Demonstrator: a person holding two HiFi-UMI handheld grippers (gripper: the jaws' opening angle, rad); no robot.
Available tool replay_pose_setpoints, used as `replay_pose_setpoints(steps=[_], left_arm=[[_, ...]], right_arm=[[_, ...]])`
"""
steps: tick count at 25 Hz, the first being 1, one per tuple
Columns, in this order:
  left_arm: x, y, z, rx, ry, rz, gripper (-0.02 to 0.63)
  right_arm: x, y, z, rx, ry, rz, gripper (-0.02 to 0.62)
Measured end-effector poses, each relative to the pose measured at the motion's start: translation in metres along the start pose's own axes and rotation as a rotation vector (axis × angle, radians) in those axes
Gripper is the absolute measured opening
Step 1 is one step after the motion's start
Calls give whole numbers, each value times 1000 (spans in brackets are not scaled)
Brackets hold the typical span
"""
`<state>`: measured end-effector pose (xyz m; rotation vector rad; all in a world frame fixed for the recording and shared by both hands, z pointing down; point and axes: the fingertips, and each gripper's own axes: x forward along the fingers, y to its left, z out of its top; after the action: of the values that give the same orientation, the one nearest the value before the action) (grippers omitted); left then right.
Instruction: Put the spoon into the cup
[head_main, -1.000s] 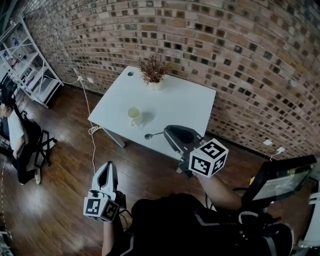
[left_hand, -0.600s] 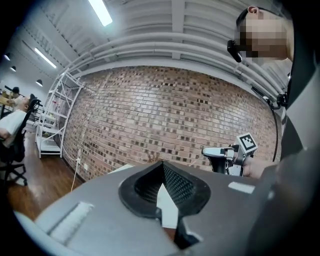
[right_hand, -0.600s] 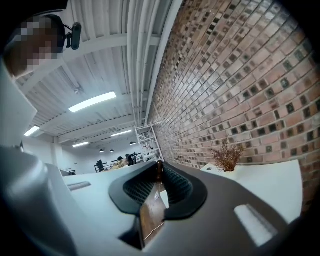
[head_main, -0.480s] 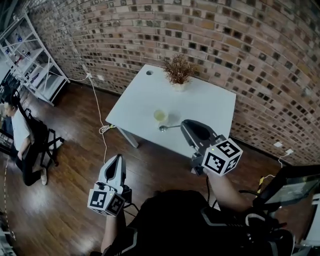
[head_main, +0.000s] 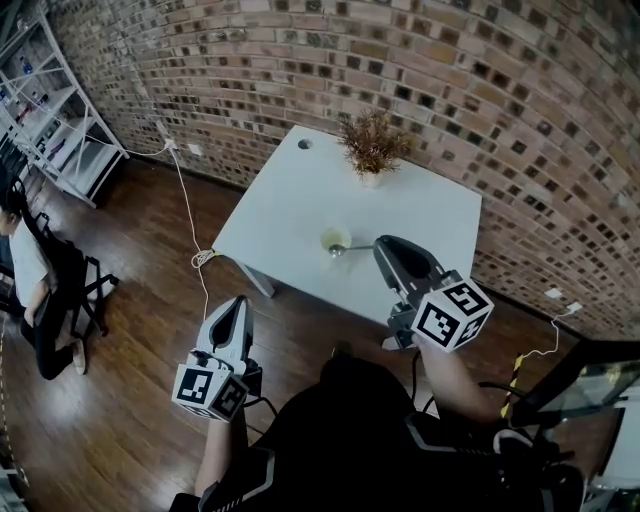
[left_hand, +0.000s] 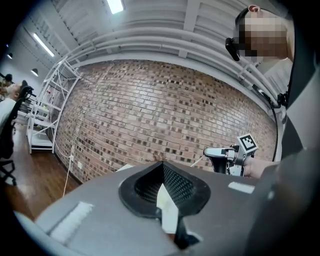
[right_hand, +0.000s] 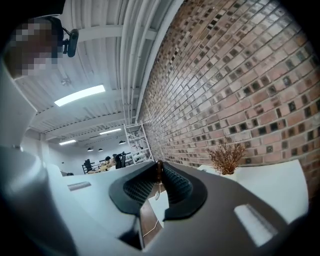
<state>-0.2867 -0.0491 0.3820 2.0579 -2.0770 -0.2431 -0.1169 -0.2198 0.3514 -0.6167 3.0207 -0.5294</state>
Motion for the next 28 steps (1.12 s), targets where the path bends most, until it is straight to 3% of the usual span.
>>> replay_pose_setpoints(steps=[4,11,17,24,28], left_arm=[[46,12,9,-10,-2,-7,-6],[129,26,12,46,65,-53,-6],[172,52,7,19,106,-113,-6],[215,86,6,22,177,-300,-6],[228,91,7,1,178,-462,-6]], right_arm=[[22,-29,8,13,-9,-15,46],[55,-75,10,9,-2,-26,48],[81,-99,-1,53,12,-81,47],[107,-105,-22,108,16,-230,48],[112,-110,-51,130,17,-326,47]])
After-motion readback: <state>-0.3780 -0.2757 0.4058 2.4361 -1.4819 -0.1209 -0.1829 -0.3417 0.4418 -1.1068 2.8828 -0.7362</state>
